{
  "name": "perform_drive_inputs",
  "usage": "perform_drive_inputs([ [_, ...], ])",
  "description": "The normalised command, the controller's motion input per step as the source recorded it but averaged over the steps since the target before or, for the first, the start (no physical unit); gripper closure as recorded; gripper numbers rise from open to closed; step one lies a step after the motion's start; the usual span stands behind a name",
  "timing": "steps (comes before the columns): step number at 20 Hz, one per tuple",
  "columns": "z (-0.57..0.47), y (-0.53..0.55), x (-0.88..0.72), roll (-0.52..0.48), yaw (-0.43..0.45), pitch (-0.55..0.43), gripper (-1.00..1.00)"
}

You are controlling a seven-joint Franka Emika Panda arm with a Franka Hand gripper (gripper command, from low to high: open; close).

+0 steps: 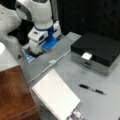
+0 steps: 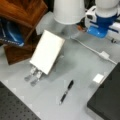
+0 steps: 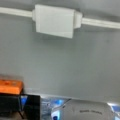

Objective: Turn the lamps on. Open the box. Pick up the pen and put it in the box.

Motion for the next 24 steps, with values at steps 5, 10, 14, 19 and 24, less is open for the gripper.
perform_drive_inputs([
  [5, -0.23, 0.13, -0.54, 0.011, 0.005, -0.277, 1.0],
  [10, -0.12, 0.09, -0.4, -0.017, -0.024, -0.269, 1.0],
  [14, -0.17, 0.03, -0.33, -0.028, -0.006, -0.238, 1.0],
  [19, -0.25, -0.01, -0.33, -0.036, -0.01, -0.22, 1.0],
  [24, -0.36, 0.0, -0.26, -0.043, -0.043, -0.233, 1.0],
])
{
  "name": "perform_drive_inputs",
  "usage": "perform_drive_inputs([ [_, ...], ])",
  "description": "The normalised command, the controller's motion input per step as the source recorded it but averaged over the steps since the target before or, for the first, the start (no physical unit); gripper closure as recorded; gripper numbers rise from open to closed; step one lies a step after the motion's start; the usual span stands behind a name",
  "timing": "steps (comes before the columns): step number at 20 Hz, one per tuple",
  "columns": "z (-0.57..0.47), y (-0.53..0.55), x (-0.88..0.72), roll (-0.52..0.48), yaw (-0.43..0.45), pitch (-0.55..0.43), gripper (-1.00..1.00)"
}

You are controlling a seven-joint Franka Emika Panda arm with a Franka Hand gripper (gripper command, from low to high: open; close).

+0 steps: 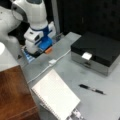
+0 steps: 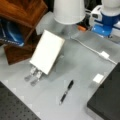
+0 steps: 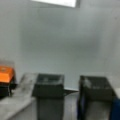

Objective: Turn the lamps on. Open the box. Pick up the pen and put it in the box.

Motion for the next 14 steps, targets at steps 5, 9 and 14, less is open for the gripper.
perform_drive_inputs([
  [5, -0.58, 0.02, -0.21, -0.058, -0.051, -0.282, 1.0],
  [9, -0.61, 0.01, -0.32, -0.065, -0.009, -0.328, 1.0],
  [14, -0.52, 0.02, -0.49, -0.065, 0.024, -0.353, 1.0],
])
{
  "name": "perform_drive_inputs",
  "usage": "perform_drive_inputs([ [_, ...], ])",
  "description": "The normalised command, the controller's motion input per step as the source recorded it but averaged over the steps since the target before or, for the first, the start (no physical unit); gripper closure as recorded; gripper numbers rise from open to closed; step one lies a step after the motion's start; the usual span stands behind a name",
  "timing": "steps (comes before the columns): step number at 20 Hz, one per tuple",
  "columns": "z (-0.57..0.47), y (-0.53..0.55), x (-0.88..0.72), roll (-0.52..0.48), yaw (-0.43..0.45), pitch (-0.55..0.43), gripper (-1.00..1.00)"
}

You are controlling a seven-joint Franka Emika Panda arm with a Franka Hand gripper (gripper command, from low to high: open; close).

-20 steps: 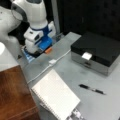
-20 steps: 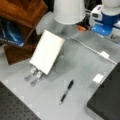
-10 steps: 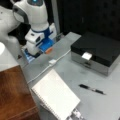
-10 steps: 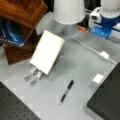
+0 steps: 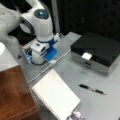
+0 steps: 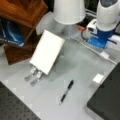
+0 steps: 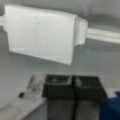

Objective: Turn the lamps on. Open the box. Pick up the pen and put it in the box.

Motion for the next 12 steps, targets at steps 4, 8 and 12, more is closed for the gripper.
perform_drive_inputs([
  [4, -0.42, 0.05, -0.64, -0.065, 0.042, -0.384, 1.0],
  [8, -0.48, 0.02, -0.66, -0.045, 0.016, -0.467, 1.0],
  [12, -0.48, -0.07, -0.69, -0.044, -0.005, -0.501, 1.0],
])
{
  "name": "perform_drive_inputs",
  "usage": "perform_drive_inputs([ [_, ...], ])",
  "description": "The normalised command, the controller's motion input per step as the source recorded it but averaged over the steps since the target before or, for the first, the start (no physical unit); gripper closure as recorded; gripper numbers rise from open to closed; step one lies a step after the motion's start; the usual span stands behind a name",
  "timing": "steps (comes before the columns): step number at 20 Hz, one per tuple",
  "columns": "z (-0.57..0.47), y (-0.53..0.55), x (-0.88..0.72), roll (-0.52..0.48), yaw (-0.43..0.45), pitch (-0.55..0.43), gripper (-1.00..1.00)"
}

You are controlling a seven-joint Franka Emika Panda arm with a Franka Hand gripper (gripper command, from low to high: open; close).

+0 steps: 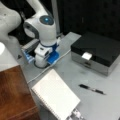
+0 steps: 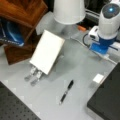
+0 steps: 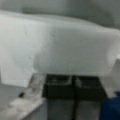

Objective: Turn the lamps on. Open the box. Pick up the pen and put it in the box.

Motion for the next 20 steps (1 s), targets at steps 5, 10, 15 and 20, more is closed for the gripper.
perform_drive_inputs([
  [5, -0.52, -0.21, -0.76, -0.008, 0.033, -0.519, 1.0],
  [10, -0.59, -0.31, -0.81, 0.015, 0.096, -0.503, 1.0],
  [15, -0.63, -0.37, -0.85, 0.059, 0.156, -0.474, 1.0],
  [20, -0.66, -0.3, -0.93, 0.087, 0.144, -0.447, 1.0],
])
